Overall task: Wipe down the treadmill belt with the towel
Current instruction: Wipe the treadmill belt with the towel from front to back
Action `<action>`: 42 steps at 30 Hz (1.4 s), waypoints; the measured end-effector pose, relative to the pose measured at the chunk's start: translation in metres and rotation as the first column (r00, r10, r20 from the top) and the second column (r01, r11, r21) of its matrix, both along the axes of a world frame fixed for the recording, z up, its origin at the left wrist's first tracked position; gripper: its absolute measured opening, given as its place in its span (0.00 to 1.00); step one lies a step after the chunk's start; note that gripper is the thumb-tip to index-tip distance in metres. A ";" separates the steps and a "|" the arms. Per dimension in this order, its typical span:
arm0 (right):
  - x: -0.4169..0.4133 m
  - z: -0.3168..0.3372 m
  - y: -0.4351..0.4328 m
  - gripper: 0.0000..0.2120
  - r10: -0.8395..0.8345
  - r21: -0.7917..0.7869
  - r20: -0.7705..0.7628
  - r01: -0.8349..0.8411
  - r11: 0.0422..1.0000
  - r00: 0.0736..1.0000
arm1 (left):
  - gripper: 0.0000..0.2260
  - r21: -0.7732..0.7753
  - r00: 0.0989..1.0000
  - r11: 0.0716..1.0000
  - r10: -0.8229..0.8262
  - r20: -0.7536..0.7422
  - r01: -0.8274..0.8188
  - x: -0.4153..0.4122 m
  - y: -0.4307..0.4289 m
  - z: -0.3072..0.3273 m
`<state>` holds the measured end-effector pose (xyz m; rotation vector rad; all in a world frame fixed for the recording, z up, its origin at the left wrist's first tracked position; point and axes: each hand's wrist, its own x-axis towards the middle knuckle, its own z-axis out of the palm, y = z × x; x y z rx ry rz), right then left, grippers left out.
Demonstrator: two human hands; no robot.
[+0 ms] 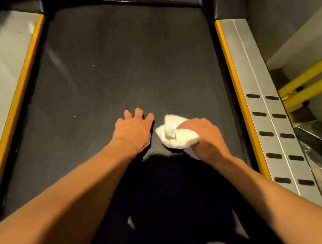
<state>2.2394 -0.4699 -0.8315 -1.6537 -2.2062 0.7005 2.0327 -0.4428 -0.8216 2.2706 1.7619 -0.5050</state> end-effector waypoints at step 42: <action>0.056 -0.022 -0.001 0.13 -0.026 0.040 0.213 0.018 0.999 0.977 | 0.26 -0.119 0.998 0.993 -0.013 0.067 0.021 0.038 0.012 -0.009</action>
